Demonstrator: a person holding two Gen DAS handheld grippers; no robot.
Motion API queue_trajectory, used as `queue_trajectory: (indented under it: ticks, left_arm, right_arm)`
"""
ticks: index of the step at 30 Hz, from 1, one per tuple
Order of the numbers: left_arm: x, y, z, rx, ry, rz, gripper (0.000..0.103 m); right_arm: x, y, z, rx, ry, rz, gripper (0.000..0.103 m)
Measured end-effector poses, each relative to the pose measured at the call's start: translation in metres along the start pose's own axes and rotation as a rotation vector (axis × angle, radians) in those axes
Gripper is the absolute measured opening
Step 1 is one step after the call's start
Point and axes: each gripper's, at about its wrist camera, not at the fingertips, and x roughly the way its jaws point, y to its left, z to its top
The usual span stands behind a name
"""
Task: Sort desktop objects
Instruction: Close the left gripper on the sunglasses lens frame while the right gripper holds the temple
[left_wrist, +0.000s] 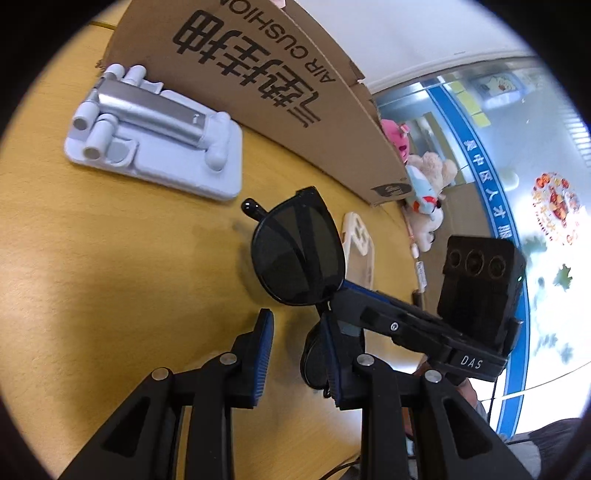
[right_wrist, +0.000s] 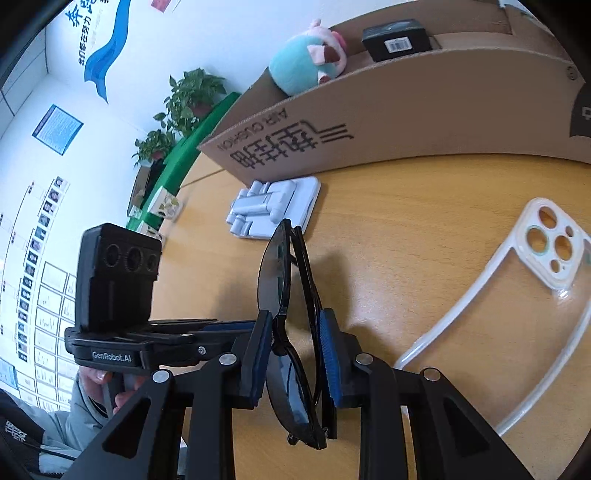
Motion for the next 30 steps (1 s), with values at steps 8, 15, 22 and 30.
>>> queue_trajectory:
  ticks: [8, 15, 22, 30]
  left_arm:
    - [-0.008, -0.025, 0.021, 0.056, -0.048, -0.104, 0.025]
    - [-0.014, -0.07, 0.06, 0.188, -0.079, -0.224, 0.025]
    - [0.008, -0.096, 0.105, 0.24, -0.069, -0.294, 0.031]
    - [0.041, -0.109, 0.117, 0.275, -0.011, -0.257, 0.029]
  right_arm:
    - [-0.033, -0.014, 0.012, 0.089, -0.117, 0.091, 0.025]
    - [-0.075, -0.012, 0.044, 0.071, -0.241, 0.14, 0.025]
    - [-0.109, -0.018, 0.071, 0.044, -0.305, 0.151, 0.008]
    - [-0.11, -0.043, 0.078, 0.072, -0.295, 0.129, 0.008]
